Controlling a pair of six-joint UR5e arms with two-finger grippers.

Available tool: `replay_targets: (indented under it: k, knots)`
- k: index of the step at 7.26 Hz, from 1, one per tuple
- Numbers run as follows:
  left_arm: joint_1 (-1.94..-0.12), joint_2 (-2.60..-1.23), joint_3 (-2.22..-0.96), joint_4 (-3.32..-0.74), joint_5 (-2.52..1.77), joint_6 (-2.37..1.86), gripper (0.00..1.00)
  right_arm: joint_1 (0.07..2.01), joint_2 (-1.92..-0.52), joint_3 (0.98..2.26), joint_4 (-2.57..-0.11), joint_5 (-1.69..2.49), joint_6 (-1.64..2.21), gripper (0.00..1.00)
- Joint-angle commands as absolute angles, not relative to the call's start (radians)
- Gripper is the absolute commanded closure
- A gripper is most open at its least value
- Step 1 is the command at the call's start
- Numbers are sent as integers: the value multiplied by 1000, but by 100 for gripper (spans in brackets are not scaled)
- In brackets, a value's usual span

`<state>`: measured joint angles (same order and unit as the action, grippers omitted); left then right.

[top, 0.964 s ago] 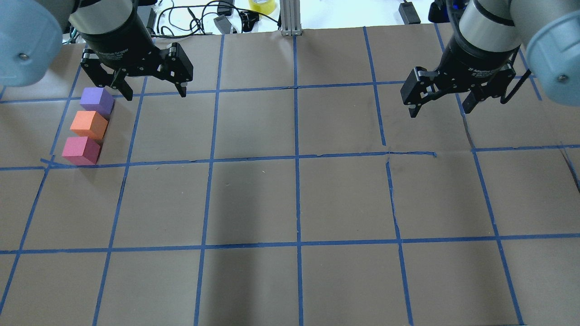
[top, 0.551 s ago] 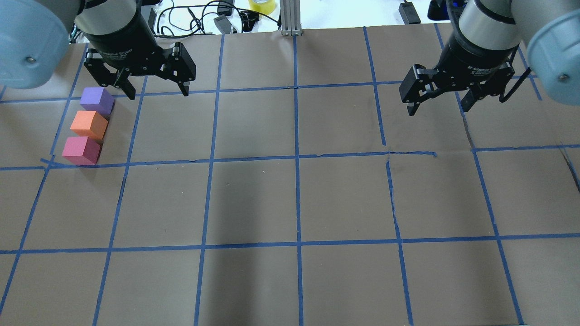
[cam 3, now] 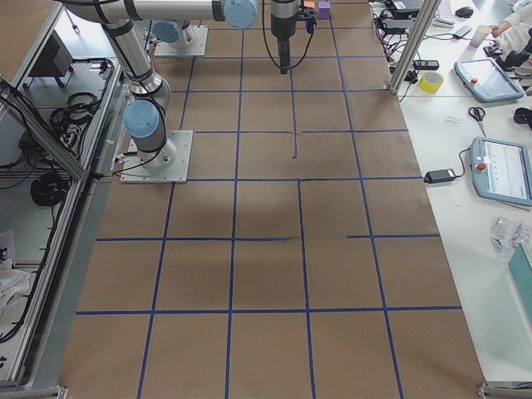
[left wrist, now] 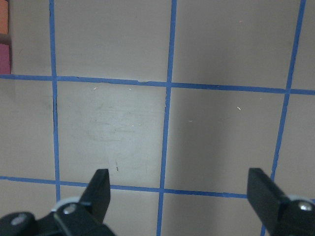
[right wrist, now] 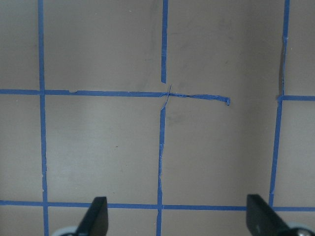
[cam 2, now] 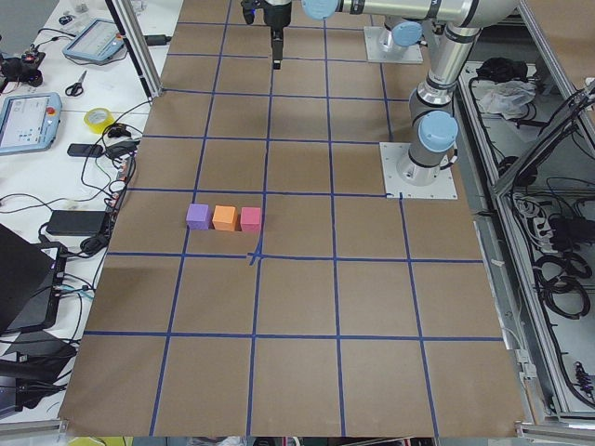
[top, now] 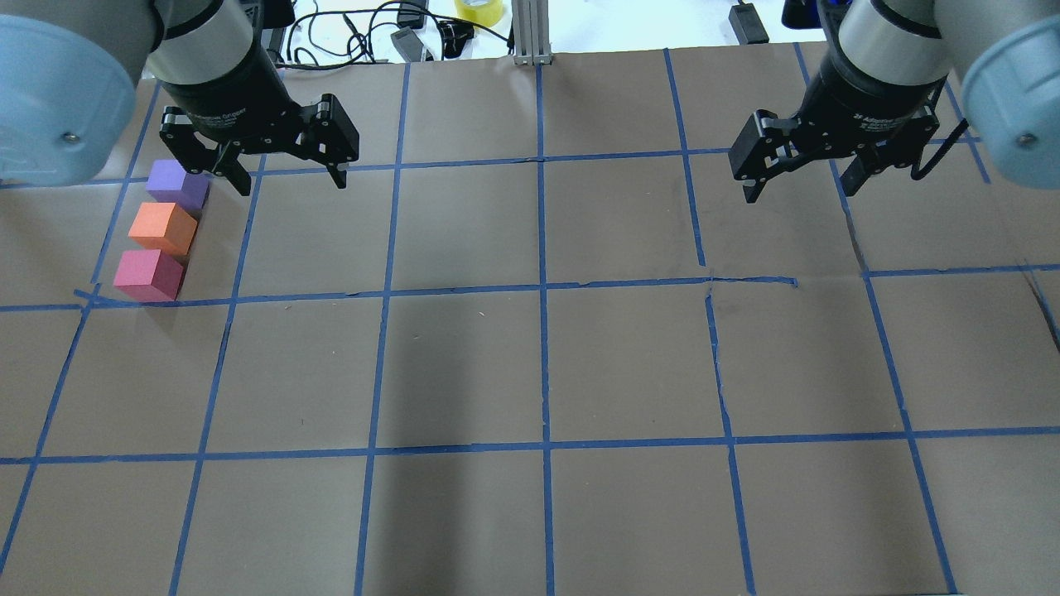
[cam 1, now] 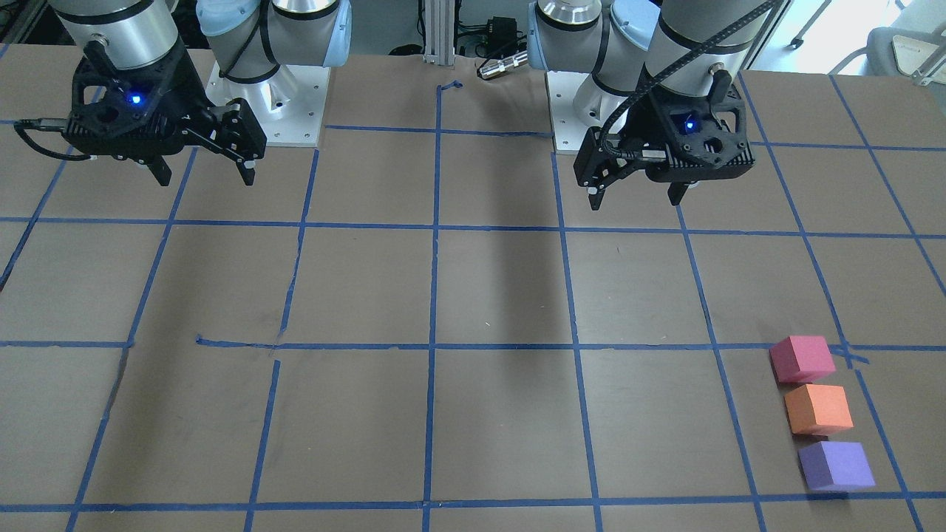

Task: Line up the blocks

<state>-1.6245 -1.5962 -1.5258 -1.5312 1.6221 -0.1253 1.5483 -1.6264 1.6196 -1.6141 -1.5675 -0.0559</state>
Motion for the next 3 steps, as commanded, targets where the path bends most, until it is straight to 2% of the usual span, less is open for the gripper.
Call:
replay_targets:
  k: [1,3]
  knots:
    - [-1626,-1592,-1528,-1528,1621,-124,0,1548,-1626,1623,-1620,-1577,-57,0]
    - [-1625,-1592,-1528,-1528,1623,-123,0,1549,-1628,1629,-1612,-1571,-69,0]
